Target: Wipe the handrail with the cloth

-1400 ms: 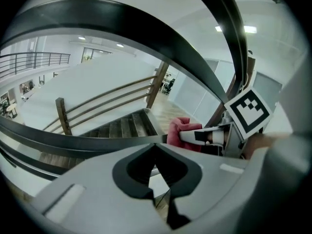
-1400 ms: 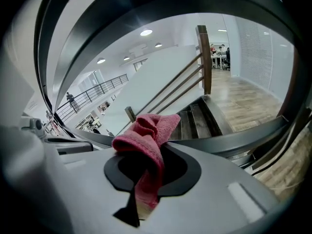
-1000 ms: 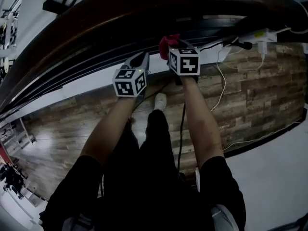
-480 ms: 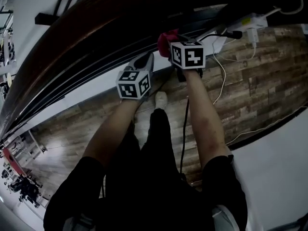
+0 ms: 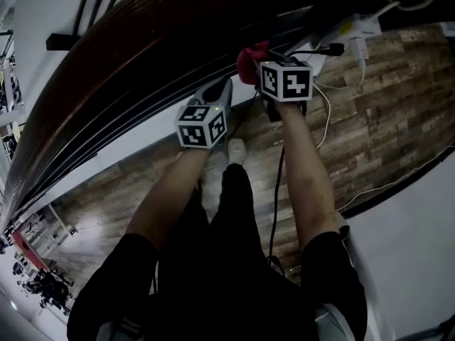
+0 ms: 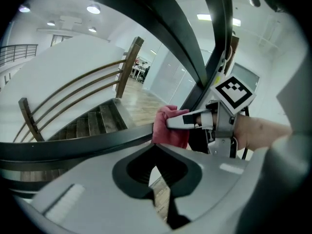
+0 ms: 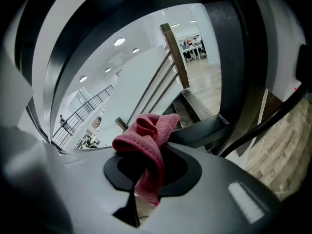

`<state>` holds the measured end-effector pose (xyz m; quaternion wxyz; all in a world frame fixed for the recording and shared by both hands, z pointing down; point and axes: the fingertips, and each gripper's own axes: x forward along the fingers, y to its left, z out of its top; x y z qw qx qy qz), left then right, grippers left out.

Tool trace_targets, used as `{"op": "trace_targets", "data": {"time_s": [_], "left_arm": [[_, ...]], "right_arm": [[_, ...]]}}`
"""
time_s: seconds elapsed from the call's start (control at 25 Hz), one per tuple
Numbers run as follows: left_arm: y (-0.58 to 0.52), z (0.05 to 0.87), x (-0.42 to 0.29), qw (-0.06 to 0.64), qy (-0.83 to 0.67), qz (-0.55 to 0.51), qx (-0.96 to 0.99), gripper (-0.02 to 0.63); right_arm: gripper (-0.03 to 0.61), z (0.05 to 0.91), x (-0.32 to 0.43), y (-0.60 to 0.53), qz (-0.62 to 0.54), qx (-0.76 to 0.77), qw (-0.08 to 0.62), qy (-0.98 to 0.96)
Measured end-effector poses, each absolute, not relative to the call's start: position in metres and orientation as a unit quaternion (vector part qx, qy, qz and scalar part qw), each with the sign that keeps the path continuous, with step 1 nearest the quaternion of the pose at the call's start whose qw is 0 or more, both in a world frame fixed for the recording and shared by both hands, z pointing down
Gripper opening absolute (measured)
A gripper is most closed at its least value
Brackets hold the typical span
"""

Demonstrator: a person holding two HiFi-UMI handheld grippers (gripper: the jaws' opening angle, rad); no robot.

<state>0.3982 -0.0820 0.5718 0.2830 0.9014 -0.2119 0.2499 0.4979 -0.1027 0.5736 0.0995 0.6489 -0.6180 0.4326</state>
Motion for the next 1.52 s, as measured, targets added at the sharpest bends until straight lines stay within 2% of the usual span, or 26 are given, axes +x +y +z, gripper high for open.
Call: {"op": "trace_targets", "data": {"time_s": [0.24,0.52,0.92,1.04,1.24,1.52], "left_arm": [[-0.078,0.573,0.408,0.276,-0.202,0.260,0.903,0.000],[-0.075,0.570,0.416,0.269,-0.192,0.264,0.906,0.000],[-0.079,0.563,0.392,0.276,-0.200,0.234,0.911,0.000],[-0.080,0.564,0.372,0.280,-0.204,0.225,0.911,0.000],[-0.083,0.567,0.320,0.285,-0.217,0.208,0.910,0.000],[-0.087,0.572,0.202,0.296,-0.265,0.181,0.900,0.000]], "right_arm": [[0.061,0.573,0.527,-0.093,0.449,0.666,0.071,-0.592],[0.061,0.578,0.548,-0.082,0.488,0.673,-0.031,-0.554],[0.051,0.577,0.577,-0.063,0.467,0.730,-0.085,-0.492],[0.051,0.575,0.579,-0.045,0.426,0.775,-0.074,-0.461],[0.049,0.560,0.531,-0.028,0.386,0.785,-0.123,-0.468],[0.049,0.542,0.386,-0.036,0.325,0.760,-0.107,-0.552]]}}
